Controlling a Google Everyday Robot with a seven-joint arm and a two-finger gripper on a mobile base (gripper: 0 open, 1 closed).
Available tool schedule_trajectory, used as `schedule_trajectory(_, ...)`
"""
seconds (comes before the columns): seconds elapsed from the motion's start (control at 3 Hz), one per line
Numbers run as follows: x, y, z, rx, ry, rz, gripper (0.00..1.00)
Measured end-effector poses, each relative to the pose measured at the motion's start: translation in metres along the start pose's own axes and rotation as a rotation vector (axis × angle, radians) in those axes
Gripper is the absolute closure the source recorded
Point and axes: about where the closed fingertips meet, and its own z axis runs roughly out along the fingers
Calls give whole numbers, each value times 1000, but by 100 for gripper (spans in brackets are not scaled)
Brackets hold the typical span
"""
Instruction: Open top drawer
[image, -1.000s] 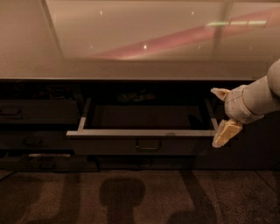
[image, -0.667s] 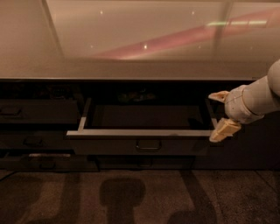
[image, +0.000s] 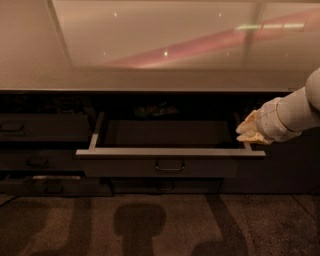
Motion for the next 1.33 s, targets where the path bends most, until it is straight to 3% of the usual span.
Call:
schedule_trajectory(0.33,0,1,2,-7,-7,-1,87)
schedule_trajectory(0.67,2,2,5,-49,-102,9,100)
schedule_trajectory(1.0,7,6,20,-162,-326,29,100)
schedule_trajectory(1.33,7,7,21,-162,-324,28,100)
